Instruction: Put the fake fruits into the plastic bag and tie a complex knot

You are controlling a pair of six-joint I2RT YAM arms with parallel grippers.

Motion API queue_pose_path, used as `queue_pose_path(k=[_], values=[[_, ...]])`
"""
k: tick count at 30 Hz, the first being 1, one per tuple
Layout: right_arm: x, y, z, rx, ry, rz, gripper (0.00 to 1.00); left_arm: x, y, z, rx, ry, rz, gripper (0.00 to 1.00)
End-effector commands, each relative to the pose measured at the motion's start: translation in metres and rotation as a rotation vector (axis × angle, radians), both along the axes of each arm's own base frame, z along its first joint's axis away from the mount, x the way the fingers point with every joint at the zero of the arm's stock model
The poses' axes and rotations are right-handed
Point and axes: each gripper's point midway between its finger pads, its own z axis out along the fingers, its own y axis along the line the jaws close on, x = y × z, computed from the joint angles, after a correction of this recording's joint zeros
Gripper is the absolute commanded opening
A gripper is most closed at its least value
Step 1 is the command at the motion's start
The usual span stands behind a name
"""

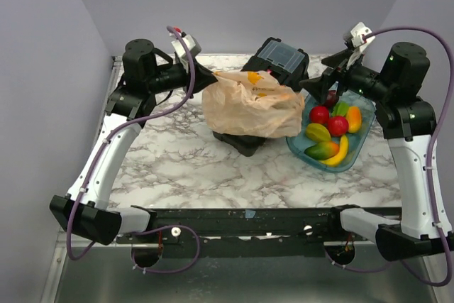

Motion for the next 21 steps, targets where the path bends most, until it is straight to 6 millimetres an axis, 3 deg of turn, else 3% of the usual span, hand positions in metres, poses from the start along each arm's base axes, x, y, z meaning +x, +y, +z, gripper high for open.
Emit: queue_pose_path(k=[1, 6, 9, 13, 15, 18, 21], values=[[-0.014, 0.027, -0.001, 0.163, 0.182, 0.136, 1.0, 0.007, -0.007, -0.014, 0.053, -0.074, -0.006, 0.0], [0.0, 0.038, 0.005, 0.214, 0.189, 0.188, 1.0, -0.005, -0.021, -0.018, 0.112, -0.157, -0.047, 0.0], [0.001, 0.056, -0.002, 0.224, 0.218, 0.239, 1.0, -0.011, -0.027, -0.017, 0.121, -0.174, -0.061, 0.0], [0.005, 0.091, -0.038, 0.04, 0.125, 0.257, 1.0, -0.021, -0.034, -0.013, 0.117, -0.193, -0.106, 0.0], [0.017, 0.098, -0.053, -0.007, 0.066, 0.224, 1.0, -0.032, -0.038, -0.014, 0.119, -0.225, -0.167, 0.0], [0.035, 0.101, -0.068, -0.041, 0.002, 0.191, 1.0, -0.056, -0.044, -0.028, 0.185, -0.336, -0.276, 0.0], [0.032, 0.11, -0.098, -0.114, 0.012, 0.257, 0.99, -0.073, -0.047, -0.051, 0.261, -0.404, -0.334, 0.0]])
